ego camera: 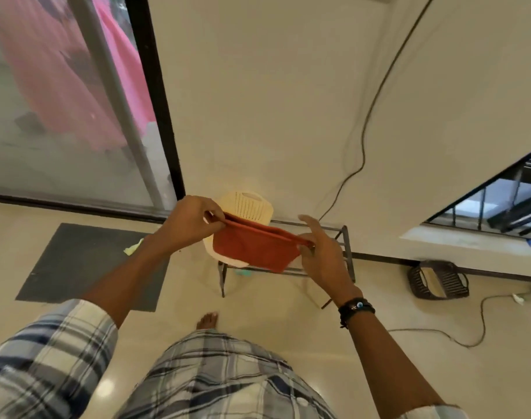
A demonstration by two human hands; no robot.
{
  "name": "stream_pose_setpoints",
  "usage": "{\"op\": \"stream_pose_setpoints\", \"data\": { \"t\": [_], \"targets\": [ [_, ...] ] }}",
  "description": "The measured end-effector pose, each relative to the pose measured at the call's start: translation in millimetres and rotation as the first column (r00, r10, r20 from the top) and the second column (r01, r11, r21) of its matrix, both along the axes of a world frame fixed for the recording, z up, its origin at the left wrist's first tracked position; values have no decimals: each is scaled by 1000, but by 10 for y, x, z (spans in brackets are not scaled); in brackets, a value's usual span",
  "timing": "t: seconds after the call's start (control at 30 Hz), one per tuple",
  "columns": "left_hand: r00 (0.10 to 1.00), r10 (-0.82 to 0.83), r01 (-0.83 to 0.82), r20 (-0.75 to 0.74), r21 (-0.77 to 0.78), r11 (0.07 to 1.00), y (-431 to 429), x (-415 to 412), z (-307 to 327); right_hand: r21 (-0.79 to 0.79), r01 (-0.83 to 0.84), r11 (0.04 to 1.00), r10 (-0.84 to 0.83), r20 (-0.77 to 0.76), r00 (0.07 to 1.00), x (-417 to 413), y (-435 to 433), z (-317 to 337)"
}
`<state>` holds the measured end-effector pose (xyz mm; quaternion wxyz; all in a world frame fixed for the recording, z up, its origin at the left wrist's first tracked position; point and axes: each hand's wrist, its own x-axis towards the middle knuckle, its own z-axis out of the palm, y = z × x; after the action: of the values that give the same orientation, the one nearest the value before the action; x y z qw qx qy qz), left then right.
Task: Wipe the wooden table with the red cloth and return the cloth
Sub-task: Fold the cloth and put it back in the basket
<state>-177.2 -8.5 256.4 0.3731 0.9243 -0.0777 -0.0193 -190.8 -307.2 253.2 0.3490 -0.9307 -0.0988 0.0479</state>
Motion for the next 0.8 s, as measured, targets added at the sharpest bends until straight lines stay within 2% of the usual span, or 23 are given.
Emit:
{"op": "stream_pose_setpoints", "data": {
  "t": [0.1,0.23,0.5,0.7,0.8],
  "targets": [
    [996,84,-81,18,-122,989,249,294,-24,-28,66,997,-63,105,992,332,269,-132],
    [975,222,-222,-21,-180,958,482,660,-208,-134,39,990,-37,21,999,678,594,-431],
    [954,243,-258,-176,-66,964,610,1264,-1043,-62,22,998,-33,-175,984,1153,853,-1151],
    [939,281,-302,-196,-83,950,423,1843,-1579,-63,130,990,-137,-126,983,1655,753,-1557],
    [966,239,-241,-102,-3,971,330,2097,-1954,-94,144,985,-151,-67,986,1865,716,-1827]
  ]
}}
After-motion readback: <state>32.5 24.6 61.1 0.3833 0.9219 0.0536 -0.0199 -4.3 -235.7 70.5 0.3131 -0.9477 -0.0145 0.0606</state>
